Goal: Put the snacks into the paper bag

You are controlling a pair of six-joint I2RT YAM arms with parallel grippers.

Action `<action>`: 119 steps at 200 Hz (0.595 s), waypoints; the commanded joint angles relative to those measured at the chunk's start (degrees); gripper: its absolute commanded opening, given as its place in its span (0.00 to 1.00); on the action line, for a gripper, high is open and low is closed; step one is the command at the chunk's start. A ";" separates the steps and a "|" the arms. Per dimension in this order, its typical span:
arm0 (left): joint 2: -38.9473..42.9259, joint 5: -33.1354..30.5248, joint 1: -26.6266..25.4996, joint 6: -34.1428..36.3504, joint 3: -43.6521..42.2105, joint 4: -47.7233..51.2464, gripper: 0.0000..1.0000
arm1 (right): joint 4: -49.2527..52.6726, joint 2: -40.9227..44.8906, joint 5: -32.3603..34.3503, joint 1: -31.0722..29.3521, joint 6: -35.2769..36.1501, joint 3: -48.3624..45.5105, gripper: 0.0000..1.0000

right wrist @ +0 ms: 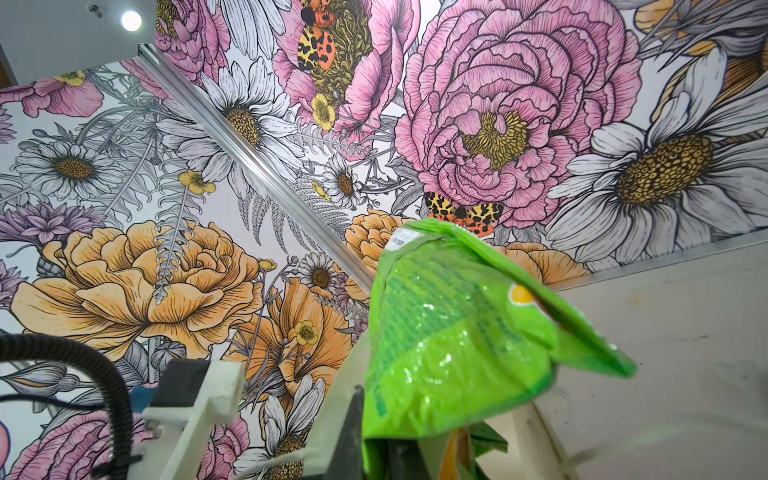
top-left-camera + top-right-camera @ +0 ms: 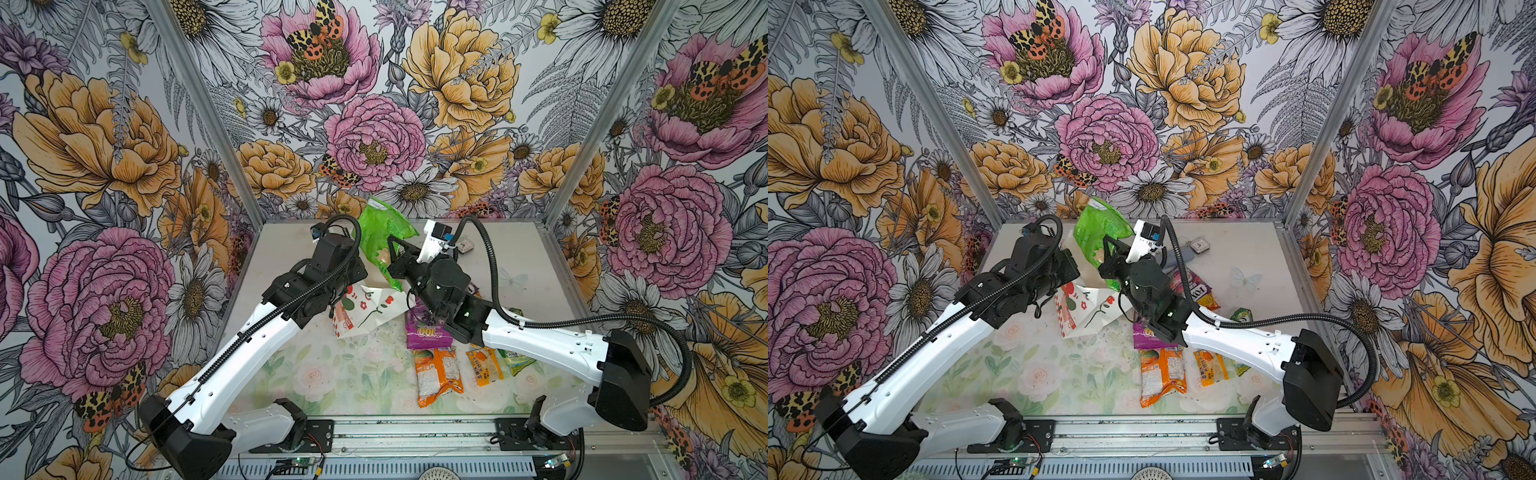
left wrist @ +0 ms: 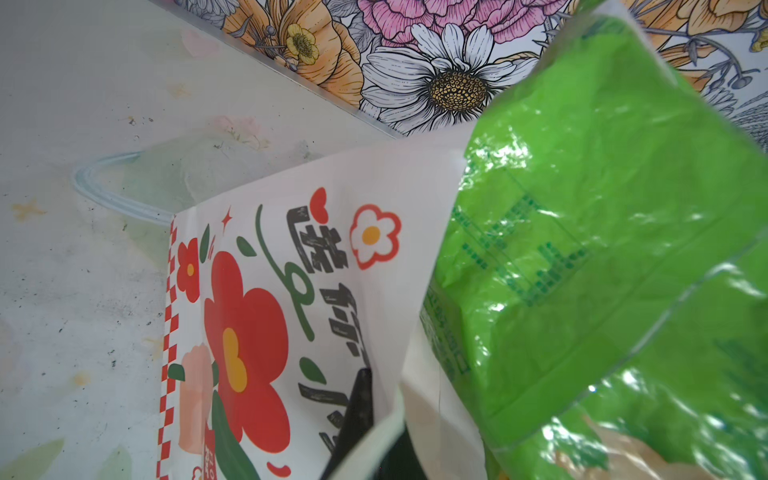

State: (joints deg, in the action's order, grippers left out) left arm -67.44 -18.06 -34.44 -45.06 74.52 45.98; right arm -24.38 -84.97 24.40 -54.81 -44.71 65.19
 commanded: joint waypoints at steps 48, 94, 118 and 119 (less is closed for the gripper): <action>-0.77 7.56 1.32 3.56 -0.45 -3.31 0.00 | 1.38 3.58 -8.91 4.61 -2.70 1.65 0.00; -0.04 8.99 2.30 2.57 -0.01 -4.30 0.00 | -1.78 3.93 -8.48 4.19 -0.67 -3.41 0.00; 0.46 10.17 4.24 1.94 -0.69 -4.78 0.00 | -3.66 4.93 -7.57 1.80 4.61 -6.06 0.00; 0.42 10.25 4.31 1.97 -0.69 -4.77 0.00 | -3.66 4.96 -7.50 1.76 4.84 -6.18 0.00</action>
State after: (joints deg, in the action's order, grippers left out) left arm -68.47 -10.31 -31.99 -43.35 73.93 44.10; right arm -24.77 -82.48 16.88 -50.92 -45.17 61.45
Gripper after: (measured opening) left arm 0.050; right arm 0.089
